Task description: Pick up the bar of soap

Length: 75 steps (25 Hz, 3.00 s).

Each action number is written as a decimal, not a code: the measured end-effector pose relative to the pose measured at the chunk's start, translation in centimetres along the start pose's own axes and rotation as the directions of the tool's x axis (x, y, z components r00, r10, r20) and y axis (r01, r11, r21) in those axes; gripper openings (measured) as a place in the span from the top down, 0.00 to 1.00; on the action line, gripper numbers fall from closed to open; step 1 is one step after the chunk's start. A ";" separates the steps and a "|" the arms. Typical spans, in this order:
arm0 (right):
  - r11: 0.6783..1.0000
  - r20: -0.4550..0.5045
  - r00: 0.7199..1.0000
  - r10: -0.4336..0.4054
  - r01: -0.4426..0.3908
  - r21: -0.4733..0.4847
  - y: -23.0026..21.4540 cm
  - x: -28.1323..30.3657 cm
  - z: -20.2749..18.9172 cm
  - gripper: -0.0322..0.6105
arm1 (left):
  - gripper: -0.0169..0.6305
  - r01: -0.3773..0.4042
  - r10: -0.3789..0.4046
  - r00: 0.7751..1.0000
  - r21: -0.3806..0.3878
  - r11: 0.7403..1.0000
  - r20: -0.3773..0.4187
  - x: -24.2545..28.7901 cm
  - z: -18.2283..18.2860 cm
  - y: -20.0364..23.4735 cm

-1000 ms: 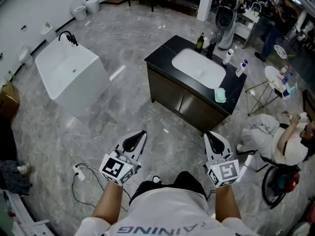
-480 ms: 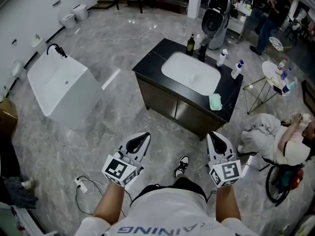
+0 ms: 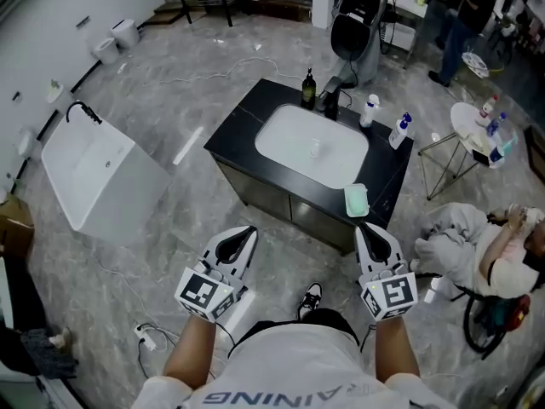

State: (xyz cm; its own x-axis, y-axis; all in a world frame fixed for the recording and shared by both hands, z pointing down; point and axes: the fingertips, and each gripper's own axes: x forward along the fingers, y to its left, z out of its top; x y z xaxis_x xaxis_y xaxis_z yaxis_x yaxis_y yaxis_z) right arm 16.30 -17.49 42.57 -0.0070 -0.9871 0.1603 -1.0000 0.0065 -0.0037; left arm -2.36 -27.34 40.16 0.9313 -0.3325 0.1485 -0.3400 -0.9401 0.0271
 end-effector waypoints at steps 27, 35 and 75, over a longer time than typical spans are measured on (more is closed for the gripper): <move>0.919 -0.105 0.918 -0.382 0.389 0.059 -10.7 6.6 -0.7 0.91 | 0.96 0.396 -0.394 0.918 0.048 0.917 -0.047 20.0 0.7 6.8; 0.850 -0.160 0.845 -0.511 0.524 0.053 -9.2 8.7 -1.0 0.91 | 0.96 0.518 -0.517 0.855 0.027 0.855 -0.045 21.6 0.3 10.5; 0.965 -0.887 0.456 -0.065 0.254 0.059 -14.1 13.2 -29.0 0.56 | 0.96 0.362 -0.389 0.890 -0.148 0.920 -0.237 23.6 -10.2 10.9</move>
State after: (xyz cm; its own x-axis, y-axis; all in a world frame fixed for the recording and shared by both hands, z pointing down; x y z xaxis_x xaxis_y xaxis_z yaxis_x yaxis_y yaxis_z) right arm 30.23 -26.00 73.39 0.0599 -0.3085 0.9493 -0.9670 -0.2539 -0.0215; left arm 14.58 -44.67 54.03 0.9303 0.0871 0.3562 0.0050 -0.9743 0.2252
